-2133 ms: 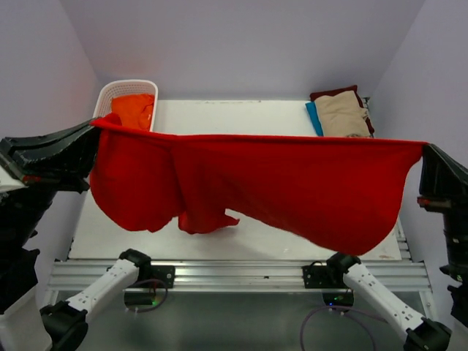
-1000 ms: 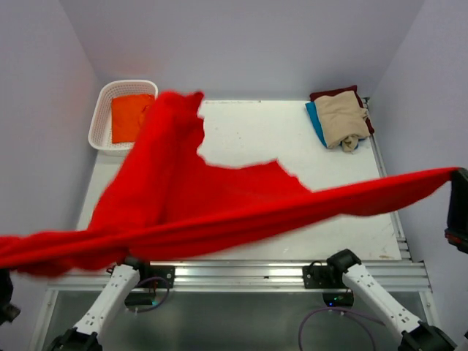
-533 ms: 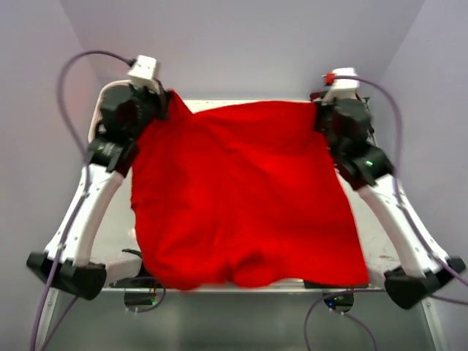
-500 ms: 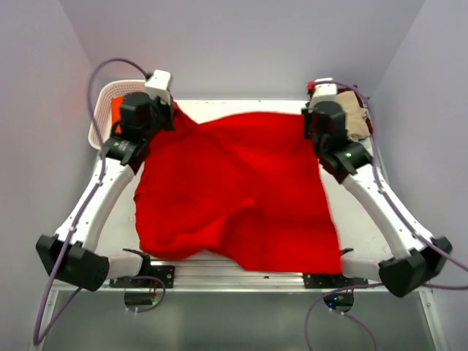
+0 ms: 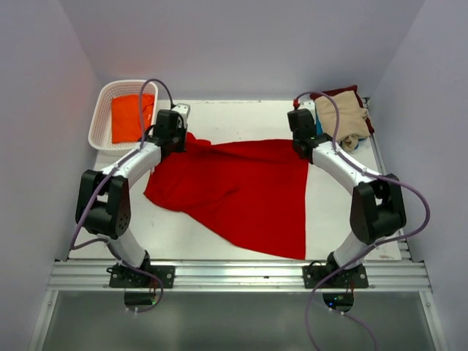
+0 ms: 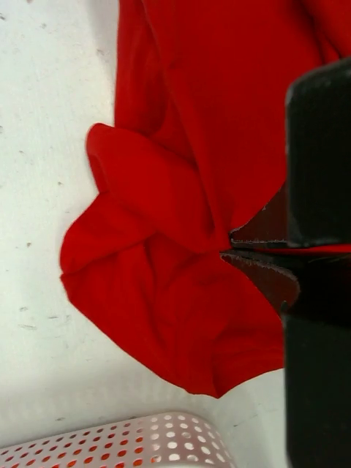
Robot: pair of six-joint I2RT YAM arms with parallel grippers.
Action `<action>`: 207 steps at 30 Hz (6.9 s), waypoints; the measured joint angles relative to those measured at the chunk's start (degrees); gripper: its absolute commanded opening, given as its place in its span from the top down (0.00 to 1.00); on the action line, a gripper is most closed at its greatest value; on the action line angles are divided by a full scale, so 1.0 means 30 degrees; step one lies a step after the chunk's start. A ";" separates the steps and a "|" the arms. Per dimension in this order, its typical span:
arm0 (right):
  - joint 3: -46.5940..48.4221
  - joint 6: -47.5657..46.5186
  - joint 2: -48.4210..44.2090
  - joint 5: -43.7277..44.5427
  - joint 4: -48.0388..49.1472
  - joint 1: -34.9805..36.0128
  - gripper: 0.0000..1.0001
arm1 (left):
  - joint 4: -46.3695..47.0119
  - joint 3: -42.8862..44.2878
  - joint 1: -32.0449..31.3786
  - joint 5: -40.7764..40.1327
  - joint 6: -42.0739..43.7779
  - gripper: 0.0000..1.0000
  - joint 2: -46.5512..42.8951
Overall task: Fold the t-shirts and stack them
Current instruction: Flatten the tshirt out
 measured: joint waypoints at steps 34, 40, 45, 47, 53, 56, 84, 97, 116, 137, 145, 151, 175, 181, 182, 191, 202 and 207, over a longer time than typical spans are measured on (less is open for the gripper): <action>0.8094 0.1151 -1.7930 -1.4783 -0.4226 0.0036 1.00 | -0.0284 0.9056 0.0393 1.4418 -0.3687 1.00 -1.8746; 0.2929 0.0867 -1.2743 -0.7810 -0.5129 0.0022 1.00 | -0.0984 0.2849 0.0379 0.8983 -0.2310 1.00 -1.2502; -0.0270 0.0619 -1.0018 -0.4481 -0.6069 0.0022 1.00 | -0.1129 -0.2871 0.0386 0.5996 -0.2178 1.00 -0.8612; -0.0306 0.0619 -0.9187 -0.3308 -0.6091 0.0029 1.00 | -0.1275 -0.3774 0.0386 0.5289 -0.2215 1.00 -0.7271; -0.0277 0.0634 -0.6681 -0.1472 -0.5107 0.0029 1.00 | -0.0896 -0.2331 0.0386 0.4568 -0.2419 1.00 -0.2761; -0.0284 0.0568 -0.6011 -0.1246 -0.4670 0.0029 1.00 | -0.0525 -0.2076 0.0386 0.4503 -0.2528 1.00 -0.2441; 0.4779 0.1807 0.3723 0.5209 -0.1137 -0.0590 1.00 | -0.1770 1.4549 0.0393 0.3322 -0.2164 1.00 1.1438; -0.1224 0.1042 -0.8655 -0.5268 0.0969 -0.0612 1.00 | -0.1173 0.7213 0.0386 0.7563 -0.2339 1.00 -0.1566; 0.5836 0.0364 -1.8455 -0.9836 -0.0648 -0.0597 1.00 | 0.0408 1.0477 -0.0240 1.0448 -0.3024 1.00 -1.7150; 0.5501 -0.0663 -1.0054 -0.5508 -0.1960 -0.0612 1.00 | -0.4473 1.2422 -0.0146 0.6390 -0.1151 1.00 -0.5020; 0.6098 -0.0299 -1.9271 -1.1468 -0.3701 -0.0619 1.00 | -0.3439 0.9311 -0.0146 0.8597 -0.2069 1.00 -1.8134; 0.9639 0.0401 -2.0706 -1.4039 -0.4794 -0.0612 1.00 | -0.2127 1.2808 0.0160 1.0826 -0.3490 1.00 -2.0400; 0.0262 0.1814 -0.3060 -0.3891 -0.3177 -0.0619 1.00 | 0.0372 0.2178 0.0517 0.6761 -0.2688 1.00 -0.0758; 0.1712 0.1821 -0.0080 -0.2208 -0.1851 -0.0612 1.00 | 0.1158 0.4867 0.0517 0.6703 -0.2892 1.00 0.4634; 0.1865 0.1821 0.0131 -0.1865 -0.1756 -0.0612 1.00 | 0.1326 0.5195 0.0517 0.6739 -0.2900 1.00 0.5151; 0.3789 0.2215 0.2404 0.1384 -0.0758 -0.0612 1.00 | 0.1953 1.0010 0.0517 0.7424 -0.3031 1.00 0.8444; 0.7300 0.4291 0.6353 0.4503 -0.2091 -0.0612 0.15 | 0.1698 1.5365 0.0525 0.8058 -0.3177 0.00 1.2633; 0.5486 0.4080 0.5377 0.4823 -0.1122 -0.0466 0.01 | 0.2958 1.0958 0.0525 0.7708 -0.3679 0.00 0.9828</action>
